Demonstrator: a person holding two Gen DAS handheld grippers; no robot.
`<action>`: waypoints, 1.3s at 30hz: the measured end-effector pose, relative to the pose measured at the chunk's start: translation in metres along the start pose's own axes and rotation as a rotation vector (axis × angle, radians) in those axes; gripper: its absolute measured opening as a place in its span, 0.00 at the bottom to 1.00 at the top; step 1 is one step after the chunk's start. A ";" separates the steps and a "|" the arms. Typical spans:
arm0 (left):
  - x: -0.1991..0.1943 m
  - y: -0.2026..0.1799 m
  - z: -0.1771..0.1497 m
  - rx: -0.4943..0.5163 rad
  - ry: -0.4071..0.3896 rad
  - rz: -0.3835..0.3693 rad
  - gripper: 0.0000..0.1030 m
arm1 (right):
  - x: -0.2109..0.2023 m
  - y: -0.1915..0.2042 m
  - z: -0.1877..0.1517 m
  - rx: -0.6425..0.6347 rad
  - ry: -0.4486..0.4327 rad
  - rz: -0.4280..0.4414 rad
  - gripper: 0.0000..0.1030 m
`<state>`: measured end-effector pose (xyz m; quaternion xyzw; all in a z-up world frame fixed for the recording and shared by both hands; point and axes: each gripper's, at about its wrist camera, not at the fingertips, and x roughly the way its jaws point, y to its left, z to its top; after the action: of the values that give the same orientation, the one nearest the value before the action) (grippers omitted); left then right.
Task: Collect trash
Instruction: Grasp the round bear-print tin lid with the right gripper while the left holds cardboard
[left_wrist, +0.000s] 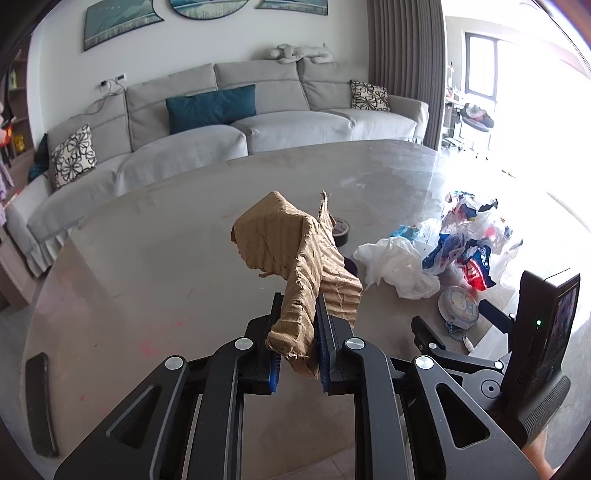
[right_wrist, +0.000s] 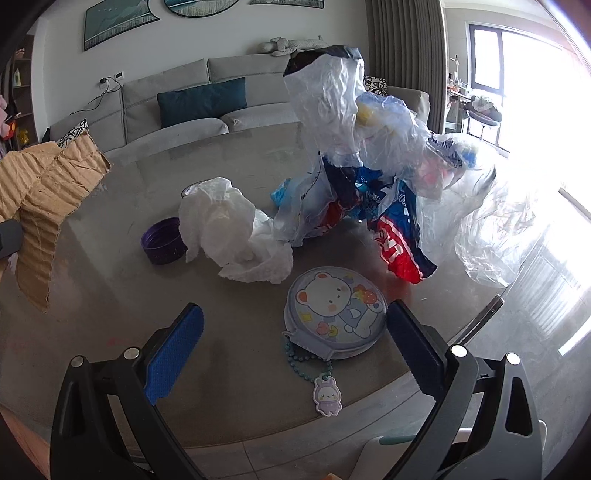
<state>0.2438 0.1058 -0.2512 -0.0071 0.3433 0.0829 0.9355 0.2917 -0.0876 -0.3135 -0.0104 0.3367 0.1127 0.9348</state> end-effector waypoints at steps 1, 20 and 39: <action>0.001 0.000 0.000 0.001 0.000 0.000 0.16 | 0.001 -0.001 0.000 0.001 0.000 -0.005 0.96; 0.004 -0.006 0.001 0.010 -0.001 0.003 0.16 | 0.001 -0.004 -0.001 -0.053 -0.005 -0.003 0.55; -0.024 -0.015 0.001 0.026 -0.039 -0.002 0.17 | -0.055 -0.005 0.010 -0.061 -0.080 0.012 0.54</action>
<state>0.2286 0.0876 -0.2356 0.0063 0.3259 0.0775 0.9422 0.2575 -0.1026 -0.2715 -0.0321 0.2956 0.1290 0.9460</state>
